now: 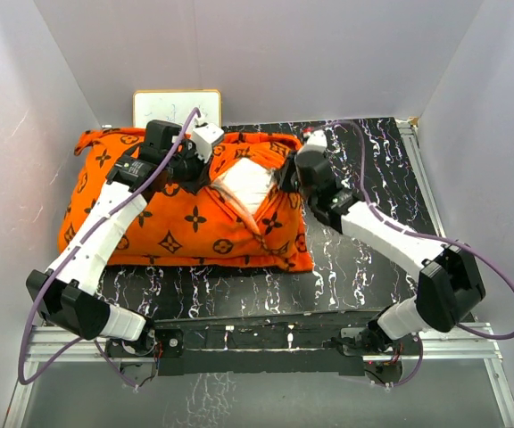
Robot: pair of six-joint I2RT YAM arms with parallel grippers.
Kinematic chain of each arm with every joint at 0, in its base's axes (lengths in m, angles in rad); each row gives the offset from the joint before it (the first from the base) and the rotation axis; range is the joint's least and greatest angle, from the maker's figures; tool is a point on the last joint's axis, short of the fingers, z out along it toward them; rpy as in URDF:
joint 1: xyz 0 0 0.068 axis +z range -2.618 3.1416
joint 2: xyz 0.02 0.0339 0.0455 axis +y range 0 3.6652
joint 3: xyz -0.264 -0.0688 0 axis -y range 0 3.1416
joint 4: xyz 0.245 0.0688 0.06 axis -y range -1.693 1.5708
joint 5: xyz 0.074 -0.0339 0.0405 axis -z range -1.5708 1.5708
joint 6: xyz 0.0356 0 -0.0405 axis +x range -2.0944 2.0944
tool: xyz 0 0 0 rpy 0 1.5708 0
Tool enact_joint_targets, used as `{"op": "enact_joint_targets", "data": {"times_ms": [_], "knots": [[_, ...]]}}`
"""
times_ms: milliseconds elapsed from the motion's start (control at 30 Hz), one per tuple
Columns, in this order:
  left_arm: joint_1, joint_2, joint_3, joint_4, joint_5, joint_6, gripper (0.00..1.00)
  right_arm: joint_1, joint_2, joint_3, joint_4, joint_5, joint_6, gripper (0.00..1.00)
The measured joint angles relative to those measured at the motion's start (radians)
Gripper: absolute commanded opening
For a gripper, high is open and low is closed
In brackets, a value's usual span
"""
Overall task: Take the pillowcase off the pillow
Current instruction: Remove the pillow from the pillowcase.
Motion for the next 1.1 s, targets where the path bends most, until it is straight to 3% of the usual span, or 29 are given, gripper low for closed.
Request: {"op": "enact_joint_targets", "data": {"times_ms": [133,300,433,767,1100], "knots": [[0.020,-0.003,0.062,-0.084,-0.002,0.005,0.12,-0.041,0.079,0.229,-0.005,-0.024,-0.093,0.08],[0.060,-0.007,0.078,-0.162,0.003,0.010,0.54,-0.076,0.131,0.380,-0.018,-0.044,-0.190,0.08],[0.081,-0.023,0.103,-0.198,0.002,0.000,0.69,-0.078,0.130,0.403,-0.015,-0.117,-0.249,0.08],[0.088,-0.031,0.515,-0.134,0.029,0.024,0.77,-0.066,0.129,0.417,0.007,-0.293,-0.344,0.08],[0.087,0.084,0.488,-0.027,0.162,0.130,0.77,-0.032,0.127,0.496,0.022,-0.455,-0.345,0.08]]}}
